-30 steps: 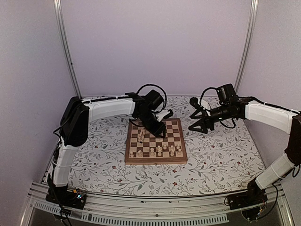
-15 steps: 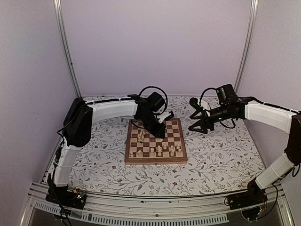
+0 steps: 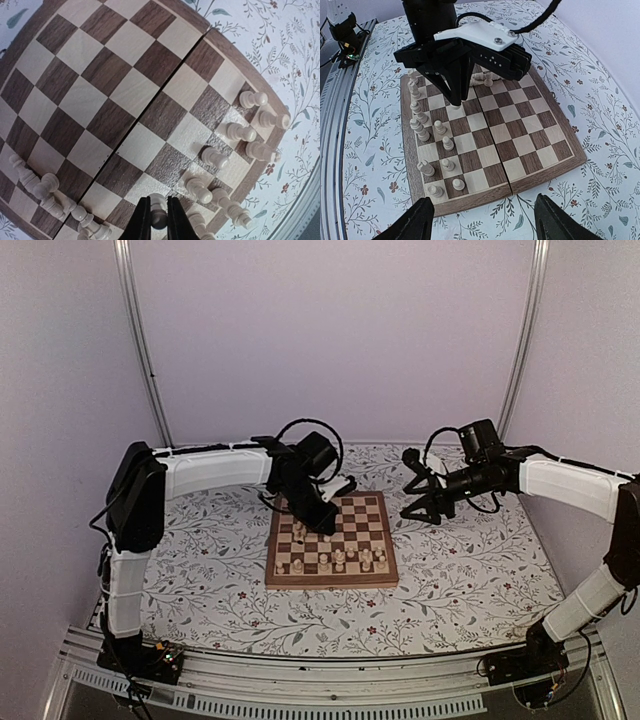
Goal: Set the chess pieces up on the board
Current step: Place the chess piece on the chessboard.
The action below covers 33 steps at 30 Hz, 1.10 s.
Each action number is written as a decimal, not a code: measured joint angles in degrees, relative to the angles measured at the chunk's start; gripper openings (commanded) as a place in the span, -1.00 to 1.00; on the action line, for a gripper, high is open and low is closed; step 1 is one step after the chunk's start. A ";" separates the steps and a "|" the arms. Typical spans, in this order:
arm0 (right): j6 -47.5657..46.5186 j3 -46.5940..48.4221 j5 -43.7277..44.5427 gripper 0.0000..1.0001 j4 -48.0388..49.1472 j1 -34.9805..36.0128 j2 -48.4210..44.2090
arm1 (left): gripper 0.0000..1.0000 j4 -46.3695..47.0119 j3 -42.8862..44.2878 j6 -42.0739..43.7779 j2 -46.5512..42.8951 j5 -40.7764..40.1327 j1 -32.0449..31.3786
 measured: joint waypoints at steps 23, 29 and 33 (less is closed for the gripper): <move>-0.04 0.00 -0.02 0.43 -0.07 0.00 1.36 | -0.60 0.81 -6.16 -0.31 -1.20 3.45 -1.01; -0.07 0.00 -0.02 0.43 -0.09 0.00 1.38 | -0.35 0.83 -6.16 -0.79 -1.20 3.63 -1.03; -0.09 0.00 -0.02 0.43 -0.20 0.00 1.38 | -0.32 0.72 -6.12 -0.85 -1.20 3.37 -1.09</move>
